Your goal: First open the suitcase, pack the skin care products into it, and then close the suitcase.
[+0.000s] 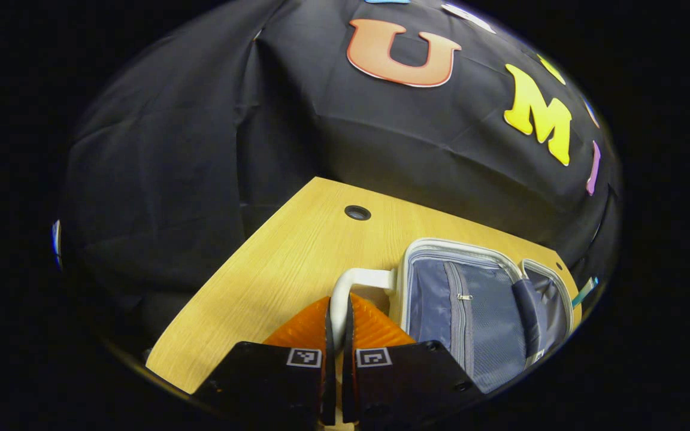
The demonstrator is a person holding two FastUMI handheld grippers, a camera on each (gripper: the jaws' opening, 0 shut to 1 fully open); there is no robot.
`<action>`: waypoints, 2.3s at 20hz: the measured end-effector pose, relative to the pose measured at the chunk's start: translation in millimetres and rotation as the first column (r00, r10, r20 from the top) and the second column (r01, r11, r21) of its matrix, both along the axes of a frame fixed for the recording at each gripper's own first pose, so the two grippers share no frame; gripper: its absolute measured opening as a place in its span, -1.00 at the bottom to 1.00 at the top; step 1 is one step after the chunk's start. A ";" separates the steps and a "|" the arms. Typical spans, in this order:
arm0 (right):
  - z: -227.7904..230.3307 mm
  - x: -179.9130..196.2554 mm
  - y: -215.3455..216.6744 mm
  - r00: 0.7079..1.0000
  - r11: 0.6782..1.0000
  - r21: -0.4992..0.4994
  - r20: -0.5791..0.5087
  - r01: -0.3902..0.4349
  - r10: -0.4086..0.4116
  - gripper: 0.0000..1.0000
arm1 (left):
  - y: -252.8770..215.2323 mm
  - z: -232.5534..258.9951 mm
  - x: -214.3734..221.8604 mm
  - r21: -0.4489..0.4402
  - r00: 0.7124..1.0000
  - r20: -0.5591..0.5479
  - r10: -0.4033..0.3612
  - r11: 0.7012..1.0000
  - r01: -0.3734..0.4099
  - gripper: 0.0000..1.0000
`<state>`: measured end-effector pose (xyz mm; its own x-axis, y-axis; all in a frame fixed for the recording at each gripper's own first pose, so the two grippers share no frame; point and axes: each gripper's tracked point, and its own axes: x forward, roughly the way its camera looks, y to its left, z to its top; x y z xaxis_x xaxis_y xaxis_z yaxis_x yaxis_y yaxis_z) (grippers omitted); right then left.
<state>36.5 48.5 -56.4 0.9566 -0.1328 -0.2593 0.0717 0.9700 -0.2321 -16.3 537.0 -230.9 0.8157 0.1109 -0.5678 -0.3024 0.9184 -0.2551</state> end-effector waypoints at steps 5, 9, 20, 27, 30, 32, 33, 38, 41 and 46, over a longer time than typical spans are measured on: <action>-3.5 1.4 8.8 1.000 1.000 0.011 -0.006 -0.018 0.018 0.60 | 8.9 4.6 -8.3 0.078 0.999 -0.031 0.023 0.997 -0.021 0.14; -10.3 6.6 12.5 0.999 0.998 0.048 0.003 -0.040 0.040 0.60 | 3.8 57.8 -12.7 0.161 0.997 0.060 0.050 0.985 -0.059 0.82; -40.0 1.7 -47.3 0.996 0.985 0.143 0.017 -0.094 0.093 0.61 | -170.7 222.5 -34.4 0.337 0.955 0.286 0.083 0.924 -0.181 0.96; -63.4 -6.2 -128.4 0.999 0.986 0.156 0.006 -0.051 0.051 0.60 | -369.8 242.1 -13.1 0.299 0.941 0.325 -0.094 0.954 -0.008 0.96; -74.4 -6.7 -154.7 0.999 0.986 0.160 -0.015 -0.043 0.046 0.60 | -449.8 227.9 -4.5 0.269 0.932 0.317 -0.174 0.959 0.087 0.96; -80.0 -7.7 -171.7 0.998 0.987 0.156 -0.029 -0.042 0.047 0.60 | -494.3 215.3 -0.5 0.246 0.930 0.299 -0.214 0.959 0.142 0.96; -84.2 -9.9 -180.9 0.998 0.987 0.155 -0.038 -0.039 0.045 0.60 | -515.0 210.0 1.7 0.238 0.927 0.289 -0.237 0.956 0.170 0.96; -103.9 -18.5 -226.0 0.996 0.990 0.143 -0.092 -0.001 0.015 0.61 | -599.7 168.8 9.2 0.234 0.906 0.222 -0.360 0.922 0.309 0.96; -110.6 -24.7 -248.8 0.993 0.992 0.128 -0.118 0.020 -0.005 0.61 | -634.4 126.2 14.6 0.188 0.906 0.149 -0.397 0.910 0.369 0.96; -123.3 -33.6 -277.7 0.985 0.994 0.101 -0.169 0.050 -0.033 0.60 | -649.6 63.5 40.1 0.165 0.914 0.061 -0.401 0.907 0.387 0.96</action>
